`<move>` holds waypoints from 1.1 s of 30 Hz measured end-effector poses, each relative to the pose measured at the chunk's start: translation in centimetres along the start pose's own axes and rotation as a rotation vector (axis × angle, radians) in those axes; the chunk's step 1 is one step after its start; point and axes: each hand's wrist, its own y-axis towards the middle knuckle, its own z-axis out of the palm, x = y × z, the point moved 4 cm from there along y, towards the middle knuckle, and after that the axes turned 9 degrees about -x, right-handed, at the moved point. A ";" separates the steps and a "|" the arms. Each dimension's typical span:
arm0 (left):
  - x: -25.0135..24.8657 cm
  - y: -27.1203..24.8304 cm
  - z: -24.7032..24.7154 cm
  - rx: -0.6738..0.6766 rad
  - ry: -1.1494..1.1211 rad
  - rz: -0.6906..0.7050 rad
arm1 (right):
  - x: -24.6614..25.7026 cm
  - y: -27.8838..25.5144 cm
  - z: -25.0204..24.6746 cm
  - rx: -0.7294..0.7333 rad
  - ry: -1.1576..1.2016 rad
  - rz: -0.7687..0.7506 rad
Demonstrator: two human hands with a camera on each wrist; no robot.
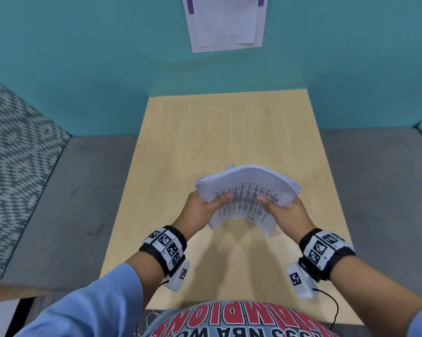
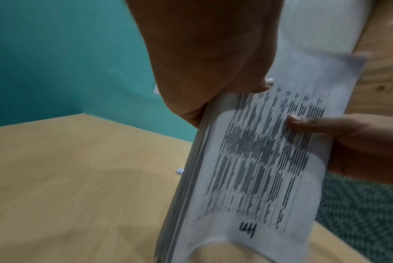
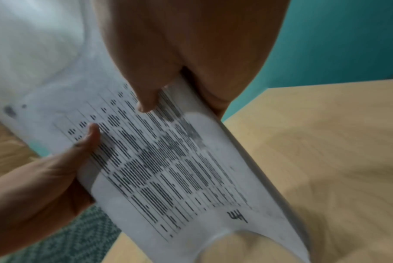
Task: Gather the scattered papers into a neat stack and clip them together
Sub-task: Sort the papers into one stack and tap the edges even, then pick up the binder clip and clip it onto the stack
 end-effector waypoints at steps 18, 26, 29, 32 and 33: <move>-0.9 3.4 -9.1 -0.083 0.112 -0.047 | -1.0 5.3 7.5 0.524 -0.018 0.277; 3.3 2.1 -16.6 -0.129 0.388 -0.038 | -6.1 18.7 10.4 -0.038 -0.626 0.070; 3.8 1.8 -17.9 -0.110 0.401 -0.024 | -7.2 20.6 13.3 0.006 -0.733 0.024; 3.8 1.9 -18.5 -0.099 0.363 -0.038 | -7.1 21.4 14.7 -0.021 -0.738 0.012; 3.9 2.1 -18.8 -0.103 0.345 -0.043 | -7.1 21.5 14.9 -0.020 -0.742 0.018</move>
